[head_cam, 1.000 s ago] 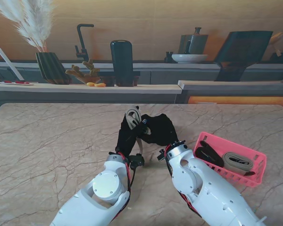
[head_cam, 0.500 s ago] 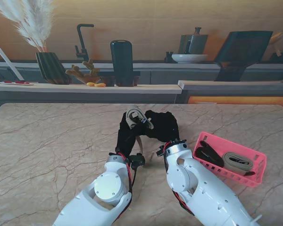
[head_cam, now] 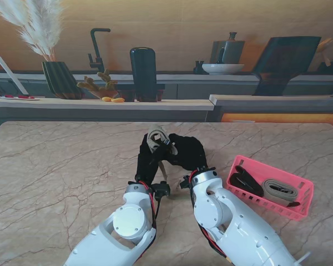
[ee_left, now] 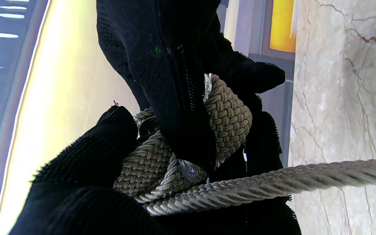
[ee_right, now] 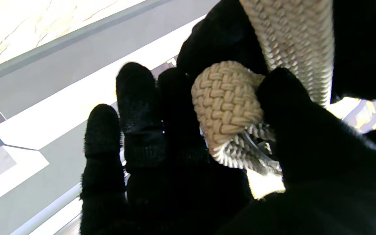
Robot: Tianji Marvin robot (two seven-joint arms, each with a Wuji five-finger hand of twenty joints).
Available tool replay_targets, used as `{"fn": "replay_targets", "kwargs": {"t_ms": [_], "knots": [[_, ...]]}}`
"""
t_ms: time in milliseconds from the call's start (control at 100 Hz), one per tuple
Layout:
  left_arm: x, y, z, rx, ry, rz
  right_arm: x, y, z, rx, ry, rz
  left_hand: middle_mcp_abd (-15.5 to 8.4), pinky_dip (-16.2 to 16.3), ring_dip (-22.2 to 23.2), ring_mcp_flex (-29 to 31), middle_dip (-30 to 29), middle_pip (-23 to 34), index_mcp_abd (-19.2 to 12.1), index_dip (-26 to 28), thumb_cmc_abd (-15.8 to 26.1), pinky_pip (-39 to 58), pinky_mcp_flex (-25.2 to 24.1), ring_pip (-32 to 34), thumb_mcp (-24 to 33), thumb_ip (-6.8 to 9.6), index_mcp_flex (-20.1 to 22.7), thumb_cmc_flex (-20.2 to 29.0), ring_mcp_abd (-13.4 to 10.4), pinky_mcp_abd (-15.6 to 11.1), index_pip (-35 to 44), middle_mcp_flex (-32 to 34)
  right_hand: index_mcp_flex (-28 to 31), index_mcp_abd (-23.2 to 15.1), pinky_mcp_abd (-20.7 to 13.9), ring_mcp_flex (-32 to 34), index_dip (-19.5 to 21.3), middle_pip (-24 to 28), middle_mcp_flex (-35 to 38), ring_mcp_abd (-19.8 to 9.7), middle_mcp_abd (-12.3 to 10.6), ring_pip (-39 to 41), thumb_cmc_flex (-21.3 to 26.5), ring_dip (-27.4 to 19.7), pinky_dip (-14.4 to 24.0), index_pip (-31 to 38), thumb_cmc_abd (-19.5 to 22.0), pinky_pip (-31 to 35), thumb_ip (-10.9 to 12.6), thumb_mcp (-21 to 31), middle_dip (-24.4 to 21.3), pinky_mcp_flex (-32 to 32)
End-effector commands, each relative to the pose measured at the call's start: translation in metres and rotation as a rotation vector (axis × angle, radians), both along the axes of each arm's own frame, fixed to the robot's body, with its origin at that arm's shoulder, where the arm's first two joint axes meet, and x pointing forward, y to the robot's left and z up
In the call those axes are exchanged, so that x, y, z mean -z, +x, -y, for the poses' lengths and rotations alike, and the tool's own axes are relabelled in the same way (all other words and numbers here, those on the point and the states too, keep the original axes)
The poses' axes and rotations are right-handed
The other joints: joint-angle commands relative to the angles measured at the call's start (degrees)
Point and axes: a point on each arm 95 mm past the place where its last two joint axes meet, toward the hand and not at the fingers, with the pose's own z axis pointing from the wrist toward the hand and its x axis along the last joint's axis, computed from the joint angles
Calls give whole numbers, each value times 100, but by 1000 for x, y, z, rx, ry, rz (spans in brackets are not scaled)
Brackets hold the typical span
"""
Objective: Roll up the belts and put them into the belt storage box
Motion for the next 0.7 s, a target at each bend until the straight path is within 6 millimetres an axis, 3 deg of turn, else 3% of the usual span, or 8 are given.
{"fn": "replay_targets", "kwargs": {"t_ms": [0,60,140,260,330,530,620,690], "knots": [[-8,0,5,6,-12,16,6,-8,-5,-26,-6,-17,-247,114,49,508,3,321,-186,109,627,334,212,483,-109,214,484,577,-382,-79,458,605,247,-328,106,9,54,67,-22,-93,217,77,494,-55,-92,232,638,128,331,490,-30,-155],[-8,0,4,3,-11,15,6,-9,-4,-27,-12,-19,-236,105,71,668,204,326,-212,79,629,490,345,643,-562,138,634,1086,-332,-32,611,826,214,-344,131,-58,86,68,-86,-73,226,84,513,-44,-93,209,676,124,347,464,-20,-194],[-9,0,1,2,-10,14,4,-8,0,-10,-41,7,-217,137,102,699,244,321,-250,109,502,577,334,711,-632,186,766,1086,-297,65,687,899,209,-416,125,-43,231,164,-105,-117,207,167,620,-13,-92,186,769,154,365,397,42,-166],[-8,0,-2,13,22,19,0,-5,10,28,-72,44,-213,162,148,598,111,288,-203,279,-178,560,226,666,630,358,762,102,-278,171,361,756,197,-579,108,-50,375,224,-139,-139,189,218,689,-3,-105,214,879,173,281,351,80,-146],[-7,0,-3,34,40,12,-4,-2,17,48,-91,66,-199,196,196,649,109,262,-141,281,-479,645,300,720,851,354,721,44,-240,229,250,752,162,-704,93,-102,506,258,-197,-164,182,242,768,10,-117,218,939,179,205,232,114,-151],[-4,0,-5,77,69,-14,-22,5,39,82,-172,147,-199,385,634,855,253,345,-116,287,-658,1220,548,1283,1006,349,735,66,-181,428,103,819,183,-756,92,-155,633,337,-261,-137,223,339,821,73,-126,217,908,186,163,207,193,-160],[-4,0,-4,71,72,-13,-26,7,45,76,-200,158,-351,613,975,764,1063,423,-189,356,-751,1628,324,1536,772,163,763,279,-102,556,113,965,192,-777,109,-184,651,341,-266,-129,222,339,813,80,-133,203,900,162,142,216,206,-199],[-4,1,-5,56,82,-3,-27,7,47,74,-215,161,-402,702,1039,716,1297,439,-222,403,-775,1727,219,1593,688,130,810,274,-86,552,156,1021,206,-785,126,-193,666,331,-268,-140,213,339,811,85,-136,196,892,150,137,223,211,-213]]}}
